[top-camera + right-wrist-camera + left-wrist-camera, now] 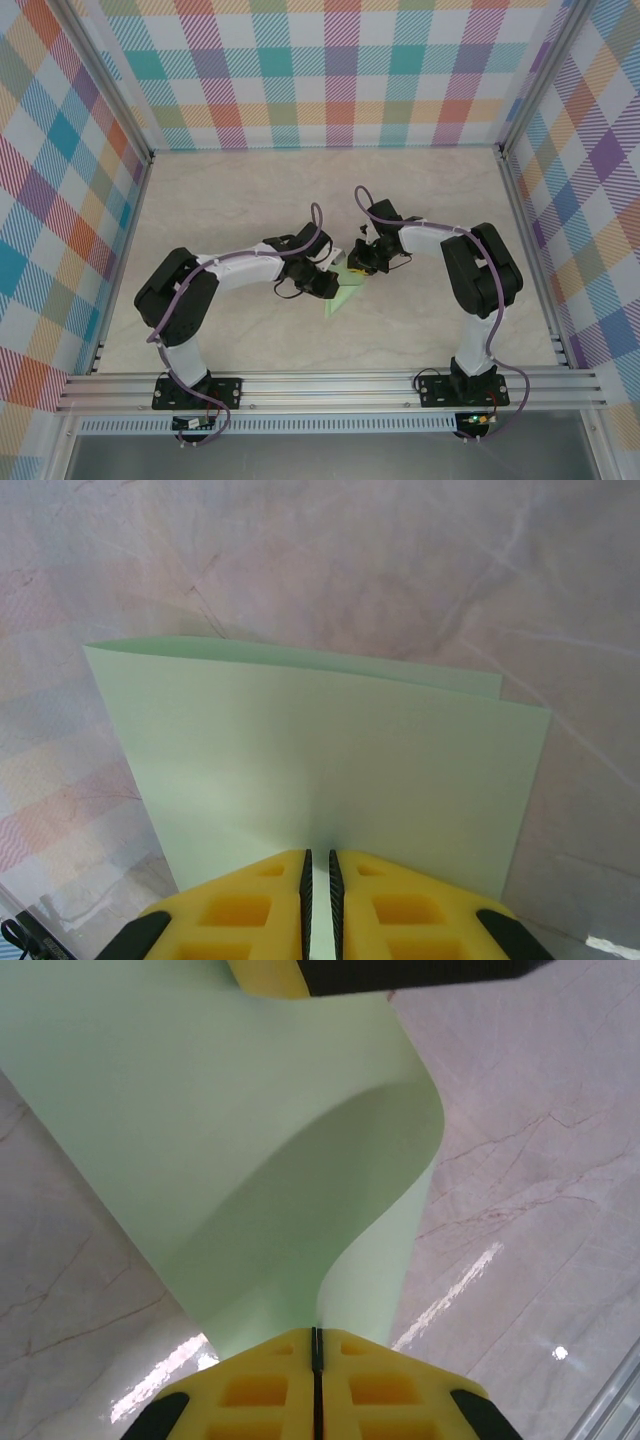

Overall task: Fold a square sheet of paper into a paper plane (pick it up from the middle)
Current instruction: Third fold the triangle at the center of the table.

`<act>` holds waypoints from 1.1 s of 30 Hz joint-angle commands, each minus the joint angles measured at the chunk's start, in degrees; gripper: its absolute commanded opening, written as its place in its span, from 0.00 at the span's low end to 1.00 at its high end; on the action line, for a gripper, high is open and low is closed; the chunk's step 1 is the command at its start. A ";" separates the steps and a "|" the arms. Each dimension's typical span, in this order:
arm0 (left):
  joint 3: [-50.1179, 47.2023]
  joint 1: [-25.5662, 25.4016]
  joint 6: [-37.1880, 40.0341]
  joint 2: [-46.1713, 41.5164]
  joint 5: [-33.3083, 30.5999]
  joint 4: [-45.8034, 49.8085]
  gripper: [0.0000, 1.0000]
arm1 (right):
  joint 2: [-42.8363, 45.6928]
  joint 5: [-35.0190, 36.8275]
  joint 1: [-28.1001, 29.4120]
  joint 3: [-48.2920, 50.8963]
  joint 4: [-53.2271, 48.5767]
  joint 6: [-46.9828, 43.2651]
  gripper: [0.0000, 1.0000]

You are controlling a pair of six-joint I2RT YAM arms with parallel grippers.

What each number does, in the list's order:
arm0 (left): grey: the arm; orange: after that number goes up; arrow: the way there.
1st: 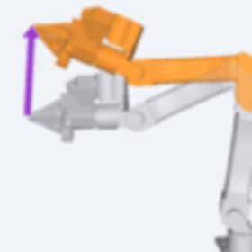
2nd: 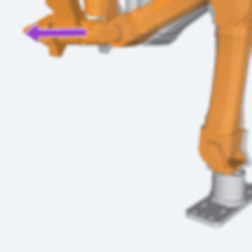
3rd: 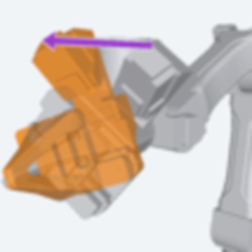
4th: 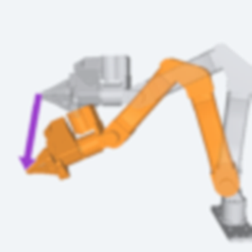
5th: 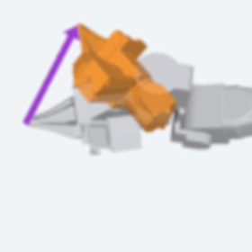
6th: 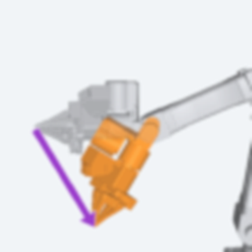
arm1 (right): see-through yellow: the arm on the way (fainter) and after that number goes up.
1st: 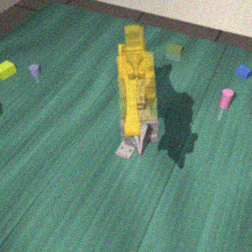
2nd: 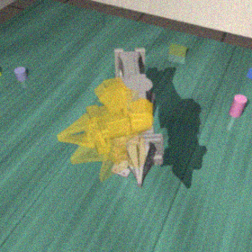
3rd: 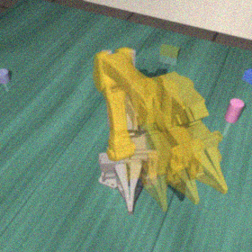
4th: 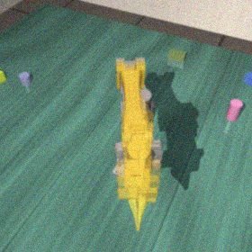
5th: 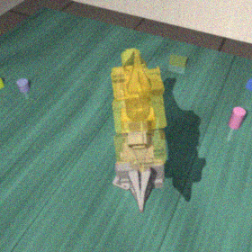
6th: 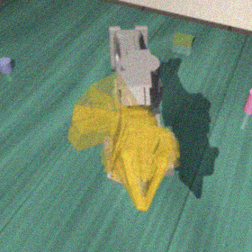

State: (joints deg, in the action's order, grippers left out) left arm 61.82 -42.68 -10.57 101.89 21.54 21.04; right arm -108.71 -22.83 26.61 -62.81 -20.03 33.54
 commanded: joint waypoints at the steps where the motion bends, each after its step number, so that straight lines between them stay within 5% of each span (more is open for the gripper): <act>1: 1.81 0.58 1.61 1.00 -0.09 1.39 0.08 | -0.87 -0.12 -0.11 -0.56 -2.13 -1.29 0.16; 33: 4.15 0.77 2.17 4.19 -5.28 4.01 0.11 | -0.45 0.07 -0.16 0.23 -2.17 -0.49 0.17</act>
State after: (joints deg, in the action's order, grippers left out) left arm 64.55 -42.54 -9.30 105.12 17.32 22.70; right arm -108.71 -22.83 26.61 -62.81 -20.03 33.56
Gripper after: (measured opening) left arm 0.110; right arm 0.165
